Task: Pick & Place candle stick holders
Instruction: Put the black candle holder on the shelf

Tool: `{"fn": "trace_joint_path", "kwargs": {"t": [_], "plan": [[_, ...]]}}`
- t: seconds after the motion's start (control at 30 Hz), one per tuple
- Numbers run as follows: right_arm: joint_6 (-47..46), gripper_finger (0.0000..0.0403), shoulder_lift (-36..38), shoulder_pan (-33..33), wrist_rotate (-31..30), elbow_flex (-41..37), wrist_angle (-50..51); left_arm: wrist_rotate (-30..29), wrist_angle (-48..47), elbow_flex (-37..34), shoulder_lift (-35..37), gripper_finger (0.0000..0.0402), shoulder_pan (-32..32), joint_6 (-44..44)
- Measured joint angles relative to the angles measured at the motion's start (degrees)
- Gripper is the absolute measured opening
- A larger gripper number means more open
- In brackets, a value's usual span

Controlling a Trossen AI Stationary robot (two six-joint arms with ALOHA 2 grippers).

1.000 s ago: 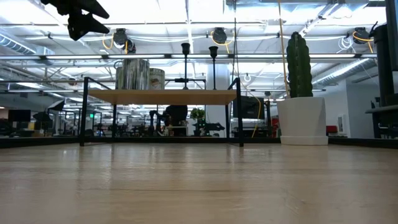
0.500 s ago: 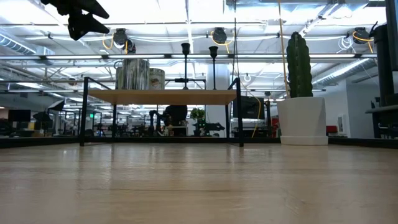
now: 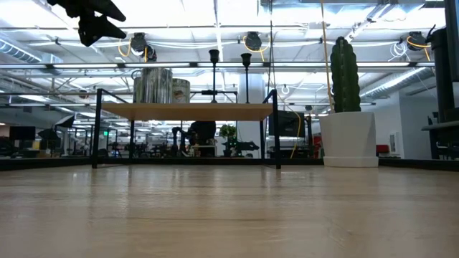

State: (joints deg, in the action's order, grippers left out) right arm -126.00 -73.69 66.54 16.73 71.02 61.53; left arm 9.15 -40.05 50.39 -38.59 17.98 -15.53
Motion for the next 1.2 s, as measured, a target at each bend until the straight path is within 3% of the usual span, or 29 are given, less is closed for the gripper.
{"fn": "trace_joint_path", "kwargs": {"t": [0.53,1.2], "plan": [[2.17,0.0155,0.00,0.00,-0.15,-0.97,0.48,0.44,0.00,0.00,-0.02,0.0205,-0.02,-0.07],[2.20,0.0155,0.04,0.00,0.13,-5.79,-6.14,0.46,0.00,0.00,0.00,0.0205,0.00,-0.13]]}}
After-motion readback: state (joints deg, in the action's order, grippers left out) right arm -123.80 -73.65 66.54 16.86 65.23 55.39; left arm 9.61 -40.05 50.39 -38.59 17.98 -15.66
